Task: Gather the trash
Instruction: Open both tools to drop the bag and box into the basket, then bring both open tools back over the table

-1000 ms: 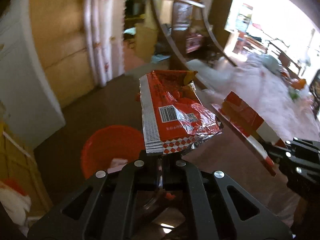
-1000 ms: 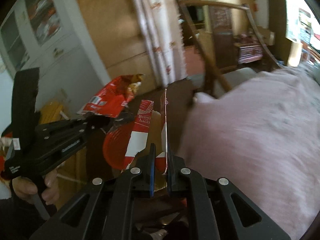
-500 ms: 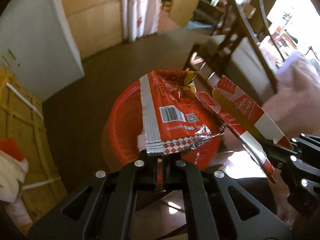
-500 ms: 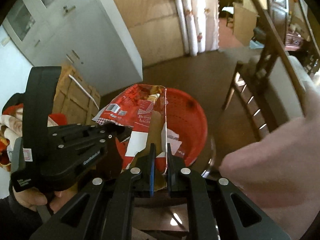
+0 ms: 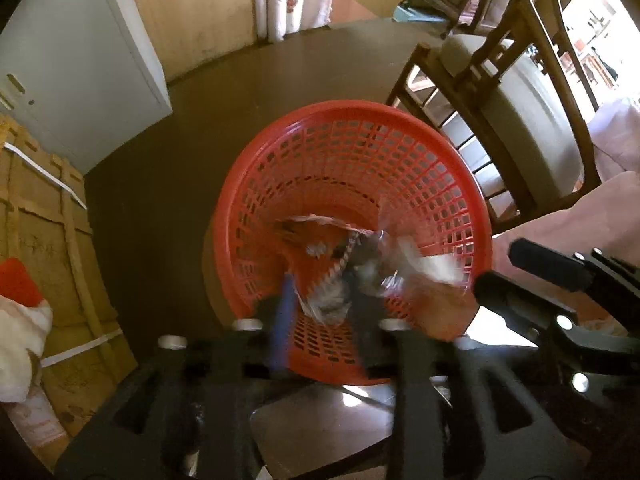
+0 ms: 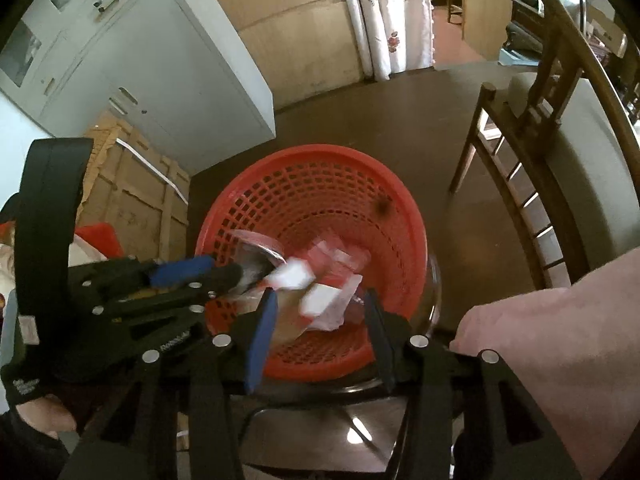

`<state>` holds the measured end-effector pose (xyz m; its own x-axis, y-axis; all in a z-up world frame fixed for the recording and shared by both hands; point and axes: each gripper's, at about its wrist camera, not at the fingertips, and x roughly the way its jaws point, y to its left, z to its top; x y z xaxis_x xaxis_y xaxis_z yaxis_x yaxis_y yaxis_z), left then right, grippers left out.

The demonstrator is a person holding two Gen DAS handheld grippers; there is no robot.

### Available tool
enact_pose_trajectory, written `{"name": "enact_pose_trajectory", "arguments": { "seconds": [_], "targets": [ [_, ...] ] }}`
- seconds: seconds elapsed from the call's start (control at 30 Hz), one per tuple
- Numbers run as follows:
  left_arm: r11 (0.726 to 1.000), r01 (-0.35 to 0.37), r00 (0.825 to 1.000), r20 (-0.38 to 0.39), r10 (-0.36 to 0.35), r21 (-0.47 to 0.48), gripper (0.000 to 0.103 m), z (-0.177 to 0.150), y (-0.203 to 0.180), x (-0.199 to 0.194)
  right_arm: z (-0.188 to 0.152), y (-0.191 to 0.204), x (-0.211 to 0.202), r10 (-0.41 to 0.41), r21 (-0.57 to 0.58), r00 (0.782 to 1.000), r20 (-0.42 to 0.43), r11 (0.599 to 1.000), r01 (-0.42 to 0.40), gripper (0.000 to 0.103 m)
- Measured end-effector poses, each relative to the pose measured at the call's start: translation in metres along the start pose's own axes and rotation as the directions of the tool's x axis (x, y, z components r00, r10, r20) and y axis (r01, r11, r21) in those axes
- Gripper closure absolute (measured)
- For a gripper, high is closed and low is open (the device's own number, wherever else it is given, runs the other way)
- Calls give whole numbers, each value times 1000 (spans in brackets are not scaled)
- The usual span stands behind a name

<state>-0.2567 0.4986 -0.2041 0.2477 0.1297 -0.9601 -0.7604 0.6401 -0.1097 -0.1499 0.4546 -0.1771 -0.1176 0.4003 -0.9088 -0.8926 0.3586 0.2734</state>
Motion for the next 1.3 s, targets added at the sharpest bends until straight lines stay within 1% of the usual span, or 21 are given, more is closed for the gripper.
{"name": "enact_pose_trajectory", "arguments": {
  "seconds": [0.03, 0.07, 0.13, 0.27, 0.37, 0.43, 0.5, 0.6, 0.73, 0.8, 0.87, 0.9, 0.93, 0.97, 1.0, 1.07, 1.1, 1.13, 1.2, 1.27, 1.3],
  "targets": [
    [1000, -8, 1000, 9, 8, -2, 40, 0, -1, -2, -1, -2, -4, 0, 2, 1000, 4, 1000, 0, 58],
    [1000, -13, 1000, 24, 13, -3, 37, 0, -1, -6, -2, -4, -7, 4, 4, 1000, 9, 1000, -4, 58],
    [1000, -20, 999, 42, 20, 3, 33, 2, -5, -12, -3, -5, -17, 10, 6, 1000, 24, 1000, -10, 58],
    [1000, -17, 998, 65, 17, 10, 33, 3, -11, -26, -7, -4, -38, 27, -1, 998, 61, 1000, -27, 58],
    [1000, -18, 995, 98, 16, 20, 32, 3, -19, -41, -13, -2, -62, 31, -19, 995, 99, 999, -29, 57],
    [999, -17, 992, 127, 13, 30, 30, 2, -25, -56, -19, -2, -83, 31, -21, 991, 132, 999, -29, 53],
    [999, -14, 988, 152, 8, 42, 29, 1, -31, -68, -25, -3, -104, 23, -23, 985, 173, 1000, -19, 46],
    [997, -7, 979, 205, -9, 77, 27, -2, -47, -93, -38, -7, -141, -1, -21, 969, 246, 1000, 7, 42],
    [990, 16, 963, 264, -53, 138, 26, -9, -78, -126, -63, -22, -195, -43, 6, 941, 336, 999, 44, 42],
    [981, 28, 953, 290, -84, 191, 25, -14, -100, -142, -74, -30, -214, -67, 23, 928, 366, 998, 63, 38],
    [966, 41, 945, 305, -120, 255, 24, -20, -126, -155, -91, -43, -240, -116, 57, 908, 403, 993, 102, 36],
    [953, 52, 939, 311, -149, 299, 24, -24, -144, -163, -103, -52, -257, -144, 80, 893, 427, 989, 121, 36],
    [944, 58, 934, 316, -166, 325, 24, -26, -156, -168, -111, -57, -268, -162, 98, 882, 442, 986, 132, 36],
    [932, 63, 928, 322, -186, 357, 23, -28, -171, -175, -120, -66, -280, -186, 123, 869, 459, 982, 145, 36],
    [914, 68, 920, 330, -212, 400, 23, -32, -193, -184, -134, -76, -298, -218, 158, 849, 482, 974, 160, 35],
    [886, 79, 907, 336, -255, 458, 22, -38, -224, -196, -153, -94, -319, -261, 209, 821, 508, 962, 176, 34],
    [862, 88, 897, 337, -287, 499, 22, -42, -247, -205, -168, -106, -336, -299, 248, 798, 523, 949, 192, 32],
    [844, 95, 890, 334, -309, 527, 21, -46, -263, -210, -180, -115, -350, -330, 281, 778, 534, 938, 204, 31],
    [807, 112, 877, 323, -355, 580, 20, -53, -296, -220, -205, -140, -374, -388, 351, 745, 543, 911, 218, 30],
    [763, 123, 865, 308, -396, 634, 19, -61, -335, -229, -225, -164, -393, -439, 417, 721, 536, 881, 226, 29],
    [744, 127, 859, 301, -413, 656, 19, -65, -352, -233, -239, -180, -407, -478, 464, 705, 524, 854, 234, 29]
  ]
}}
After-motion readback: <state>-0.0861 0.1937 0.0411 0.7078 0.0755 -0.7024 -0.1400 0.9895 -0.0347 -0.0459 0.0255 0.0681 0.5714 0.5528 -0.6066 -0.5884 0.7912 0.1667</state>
